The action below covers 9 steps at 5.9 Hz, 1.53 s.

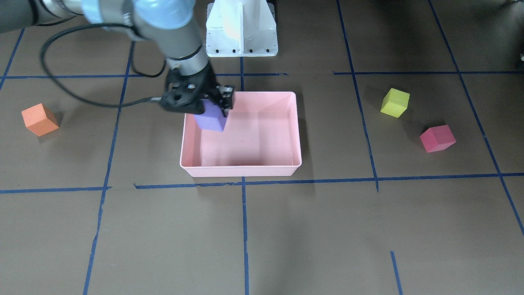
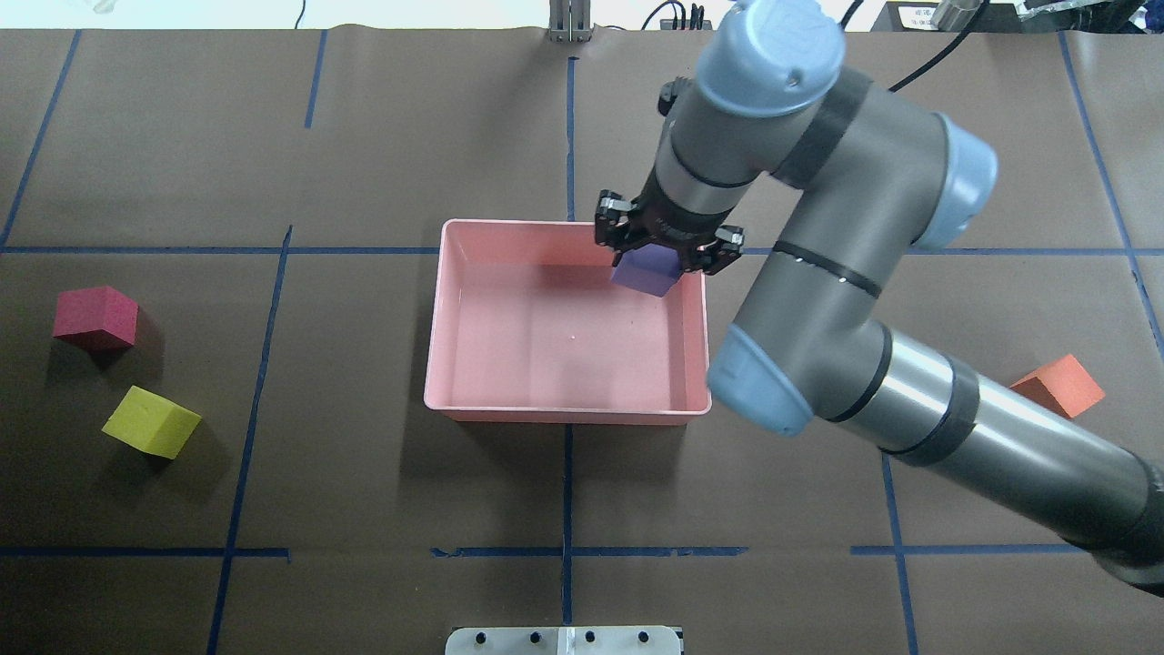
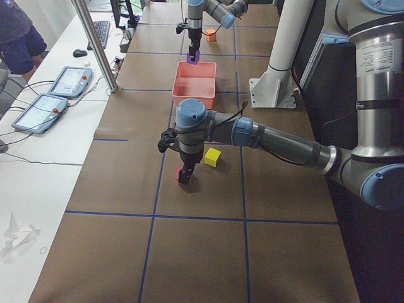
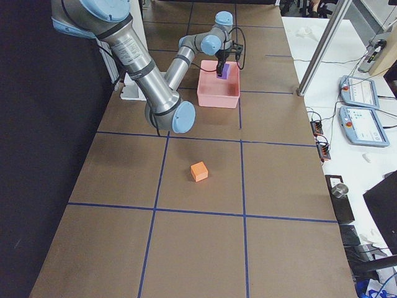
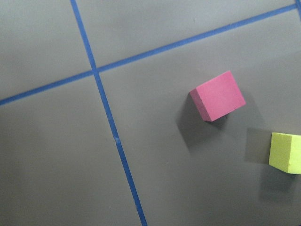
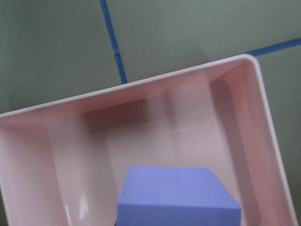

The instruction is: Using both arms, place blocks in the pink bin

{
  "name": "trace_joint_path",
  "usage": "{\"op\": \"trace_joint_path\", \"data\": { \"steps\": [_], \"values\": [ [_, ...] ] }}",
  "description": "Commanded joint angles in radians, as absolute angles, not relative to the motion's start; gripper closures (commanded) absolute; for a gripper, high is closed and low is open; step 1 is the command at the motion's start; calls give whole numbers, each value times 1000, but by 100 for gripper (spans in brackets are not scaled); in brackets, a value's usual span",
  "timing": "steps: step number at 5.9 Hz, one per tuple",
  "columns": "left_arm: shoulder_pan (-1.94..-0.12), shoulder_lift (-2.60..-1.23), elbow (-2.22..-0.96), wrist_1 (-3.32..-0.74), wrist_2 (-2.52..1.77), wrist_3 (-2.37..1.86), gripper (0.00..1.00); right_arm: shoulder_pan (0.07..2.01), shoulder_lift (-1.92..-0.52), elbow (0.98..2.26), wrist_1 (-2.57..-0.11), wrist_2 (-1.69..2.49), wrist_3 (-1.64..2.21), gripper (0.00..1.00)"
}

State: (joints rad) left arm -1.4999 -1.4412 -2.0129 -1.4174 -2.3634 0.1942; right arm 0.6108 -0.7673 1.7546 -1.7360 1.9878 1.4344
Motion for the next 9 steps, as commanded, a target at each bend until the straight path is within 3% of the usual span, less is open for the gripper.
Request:
{"op": "trace_joint_path", "data": {
  "steps": [1,4,6,9],
  "values": [
    [-1450,-1494,-2011,-1424,-2371,91,0,511,-703,1701,-1747,1874,1503,2],
    [-1272,-1509,-1926,-1579,-2364,-344,0,590,-716,1706,-1752,1896,1325,0],
    [-1212,-1534,-1689,-1926,-2343,-632,0,670,-799,1756,-1750,1977,1211,0],
    [-1056,-1535,-1637,-2086,-2226,-896,0,672,-830,1778,-1747,1979,1206,0]
  ]
}}
